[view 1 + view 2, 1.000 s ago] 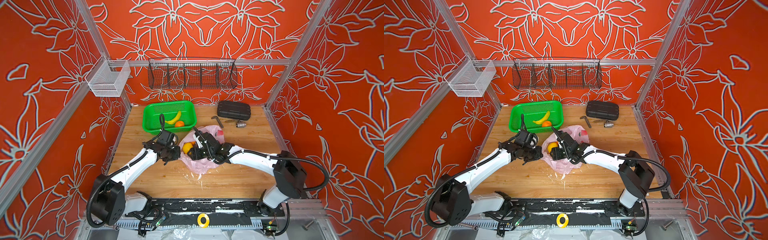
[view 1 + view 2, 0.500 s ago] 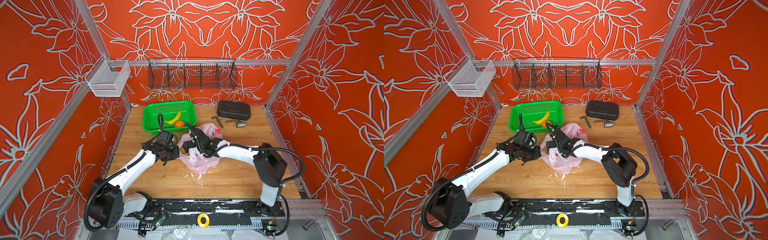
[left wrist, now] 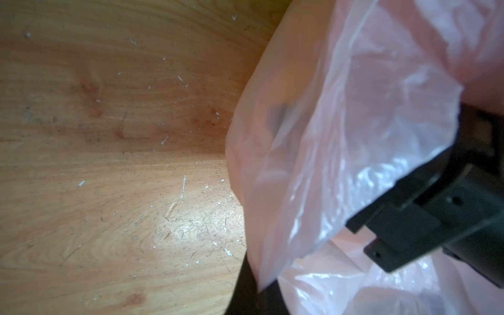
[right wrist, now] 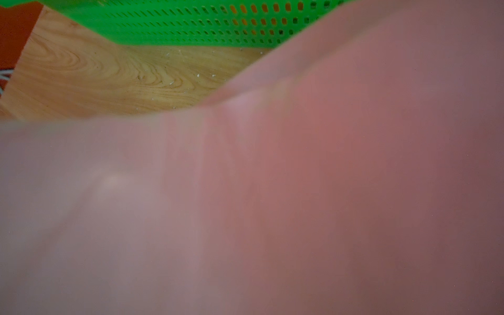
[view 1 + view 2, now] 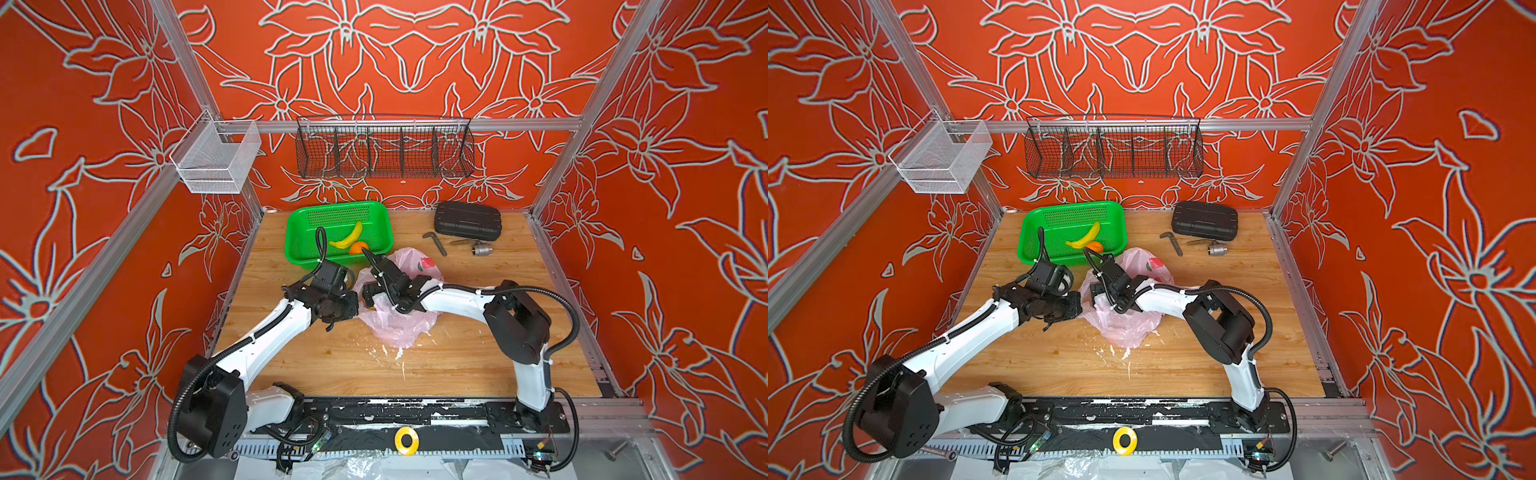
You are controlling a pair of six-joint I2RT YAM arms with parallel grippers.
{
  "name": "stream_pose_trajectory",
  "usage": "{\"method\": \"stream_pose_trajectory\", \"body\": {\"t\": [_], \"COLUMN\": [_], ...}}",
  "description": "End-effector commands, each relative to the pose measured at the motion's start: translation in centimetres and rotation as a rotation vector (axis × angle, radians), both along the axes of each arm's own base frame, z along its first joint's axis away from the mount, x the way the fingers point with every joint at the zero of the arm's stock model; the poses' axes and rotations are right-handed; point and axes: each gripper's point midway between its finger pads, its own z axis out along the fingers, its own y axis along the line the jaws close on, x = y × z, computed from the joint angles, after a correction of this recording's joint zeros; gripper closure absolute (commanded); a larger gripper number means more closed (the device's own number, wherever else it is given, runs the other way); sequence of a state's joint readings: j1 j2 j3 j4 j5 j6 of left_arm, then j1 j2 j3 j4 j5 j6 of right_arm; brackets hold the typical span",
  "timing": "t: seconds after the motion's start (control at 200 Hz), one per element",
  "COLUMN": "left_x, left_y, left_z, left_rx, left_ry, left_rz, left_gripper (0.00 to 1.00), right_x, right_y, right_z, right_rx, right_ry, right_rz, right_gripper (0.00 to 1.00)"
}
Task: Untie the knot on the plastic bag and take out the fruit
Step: 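Close the right gripper around the yellow fruit inside the bag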
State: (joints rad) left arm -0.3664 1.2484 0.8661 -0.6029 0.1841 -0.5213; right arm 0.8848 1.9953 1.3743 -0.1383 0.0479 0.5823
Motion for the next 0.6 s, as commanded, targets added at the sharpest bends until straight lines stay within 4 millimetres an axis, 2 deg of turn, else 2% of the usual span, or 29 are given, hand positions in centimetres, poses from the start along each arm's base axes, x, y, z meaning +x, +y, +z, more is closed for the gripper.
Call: {"method": "stream_pose_trajectory", "body": {"t": [0.0,0.18,0.385,0.595], "left_x": [-0.1,-0.1,0.1,0.2], "left_y": [0.4,0.5,0.3,0.3], "left_z": [-0.3,-0.3,-0.1,0.1], "left_rx": [0.008,0.009,0.002,-0.001], "left_ry": [0.009,0.007,0.004,-0.001], "left_rz": [0.022,0.025,0.022,0.028], "left_gripper": [1.00,1.00,1.00,1.00], "right_x": [-0.2,-0.3,-0.4,-0.9], "right_y": [-0.3,-0.8,-1.6,-2.3], "right_z": [-0.5,1.4,4.1,8.3], "right_rx": [-0.007,0.039,0.103,0.192], "right_ry": [0.026,-0.010,-0.043,-0.084], "right_rz": [-0.004,-0.018,-0.036,-0.039], "right_gripper": [0.29,0.38,0.39,0.40]}}
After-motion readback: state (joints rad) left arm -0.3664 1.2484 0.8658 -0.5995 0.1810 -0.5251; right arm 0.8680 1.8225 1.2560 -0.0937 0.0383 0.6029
